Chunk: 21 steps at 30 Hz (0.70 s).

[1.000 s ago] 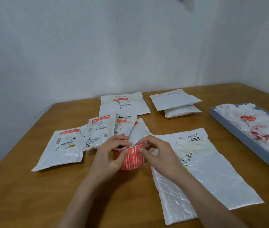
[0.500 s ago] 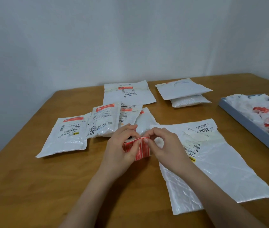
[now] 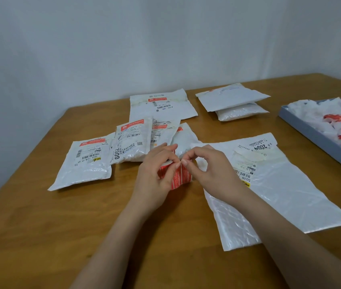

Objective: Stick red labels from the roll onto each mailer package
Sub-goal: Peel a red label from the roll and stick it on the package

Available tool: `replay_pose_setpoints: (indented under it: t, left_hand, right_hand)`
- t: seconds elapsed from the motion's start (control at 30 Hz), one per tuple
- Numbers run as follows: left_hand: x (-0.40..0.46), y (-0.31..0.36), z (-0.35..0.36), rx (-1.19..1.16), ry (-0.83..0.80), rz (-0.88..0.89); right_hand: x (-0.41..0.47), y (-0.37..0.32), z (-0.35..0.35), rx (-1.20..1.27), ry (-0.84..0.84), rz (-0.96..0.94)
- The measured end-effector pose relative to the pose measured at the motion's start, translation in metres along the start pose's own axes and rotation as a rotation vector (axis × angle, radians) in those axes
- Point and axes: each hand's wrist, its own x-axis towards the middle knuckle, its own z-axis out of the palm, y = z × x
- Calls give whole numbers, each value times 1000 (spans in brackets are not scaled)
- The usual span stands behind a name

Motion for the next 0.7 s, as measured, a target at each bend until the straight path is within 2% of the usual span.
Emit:
replay_pose_setpoints:
  t: [0.5, 0.7]
  left_hand:
    - [-2, -6, 2, 100, 0, 58]
    - [-2, -5, 0, 30, 14, 15]
  right_hand:
    - [1, -2, 5, 77, 29, 128]
    - [2, -2, 3, 66, 63, 148]
